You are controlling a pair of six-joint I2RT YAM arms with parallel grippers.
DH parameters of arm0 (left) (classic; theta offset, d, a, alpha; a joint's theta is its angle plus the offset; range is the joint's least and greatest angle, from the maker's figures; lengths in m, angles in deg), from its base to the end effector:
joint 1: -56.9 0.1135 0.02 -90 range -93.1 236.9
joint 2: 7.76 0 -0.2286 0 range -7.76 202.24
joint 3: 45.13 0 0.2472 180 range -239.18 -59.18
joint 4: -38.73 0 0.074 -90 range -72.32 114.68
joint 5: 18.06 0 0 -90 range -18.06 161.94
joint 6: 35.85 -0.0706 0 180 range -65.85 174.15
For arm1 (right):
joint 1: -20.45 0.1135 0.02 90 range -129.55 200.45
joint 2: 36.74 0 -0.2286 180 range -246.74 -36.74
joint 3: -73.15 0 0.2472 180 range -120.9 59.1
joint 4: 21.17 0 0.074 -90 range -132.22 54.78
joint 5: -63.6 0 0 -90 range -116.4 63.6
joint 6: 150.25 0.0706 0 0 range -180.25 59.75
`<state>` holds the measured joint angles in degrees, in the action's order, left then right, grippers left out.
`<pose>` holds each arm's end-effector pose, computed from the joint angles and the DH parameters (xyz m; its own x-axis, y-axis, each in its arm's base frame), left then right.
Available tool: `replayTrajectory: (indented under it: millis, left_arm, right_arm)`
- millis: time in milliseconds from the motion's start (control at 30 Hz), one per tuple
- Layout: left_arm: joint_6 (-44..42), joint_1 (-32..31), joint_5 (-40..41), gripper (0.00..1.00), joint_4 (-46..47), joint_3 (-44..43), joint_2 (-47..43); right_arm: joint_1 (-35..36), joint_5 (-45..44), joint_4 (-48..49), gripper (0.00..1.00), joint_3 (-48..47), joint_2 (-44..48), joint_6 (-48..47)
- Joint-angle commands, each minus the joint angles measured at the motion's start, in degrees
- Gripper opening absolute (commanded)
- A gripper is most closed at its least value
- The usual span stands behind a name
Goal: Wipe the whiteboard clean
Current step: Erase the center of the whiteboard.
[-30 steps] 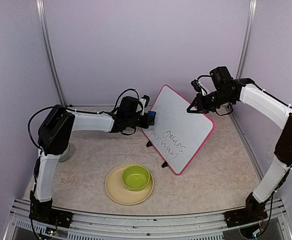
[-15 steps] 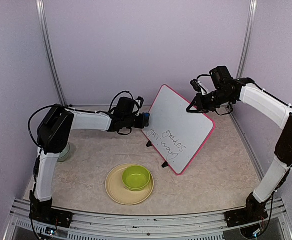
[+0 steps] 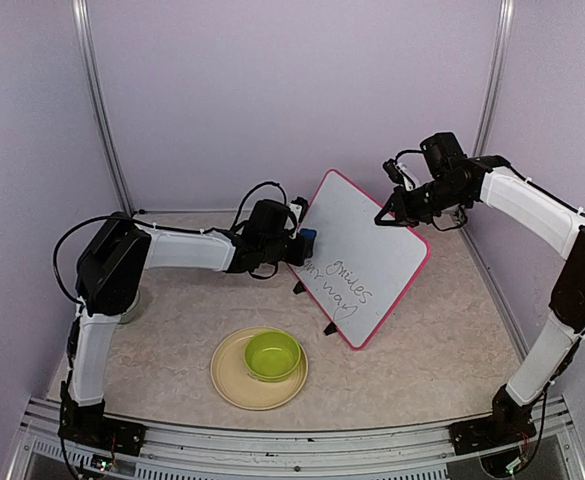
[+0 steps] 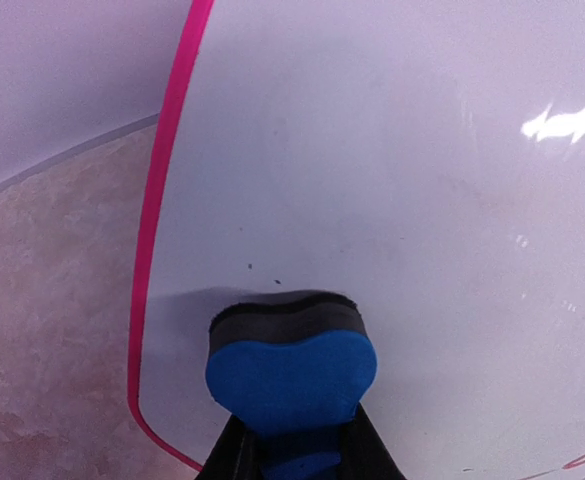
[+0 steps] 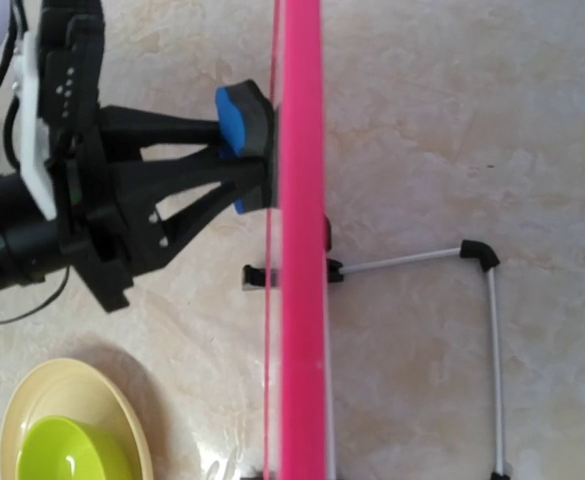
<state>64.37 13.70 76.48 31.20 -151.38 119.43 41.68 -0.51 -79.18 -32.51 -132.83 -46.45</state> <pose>0.3800 -0.3491 0.1384 -0.4541 0.1838 -0.8718 0.5600 0.8199 -0.1188 0.3423 0.1661 0.2790 -0.8195 -0.0881 -0.5663 -0.4122 0.7771 0.4755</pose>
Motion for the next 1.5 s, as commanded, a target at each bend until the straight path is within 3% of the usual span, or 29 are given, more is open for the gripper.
replayTrajectory:
  millis: [0,833,1100,1467]
  left_arm:
    - [-1.94,-4.42,-5.81,0.02,3.06,2.38,-1.41]
    - [-1.08,-10.4,-8.9,0.02,7.74,9.18,-4.97]
    - [0.57,-7.64,3.29,0.01,4.09,8.37,-4.3]
    - [0.44,-4.61,7.34,0.02,0.49,5.29,-1.3]
  right_arm:
    - [1.0,-2.6,-2.23,0.0,0.87,-1.03,-7.3]
    - [1.0,-2.6,-2.05,0.0,1.09,-0.94,-7.21]
    - [1.01,-2.77,-2.01,0.0,1.3,-0.6,-7.21]
    - [1.01,-2.69,-2.03,0.0,1.17,-0.81,-7.12]
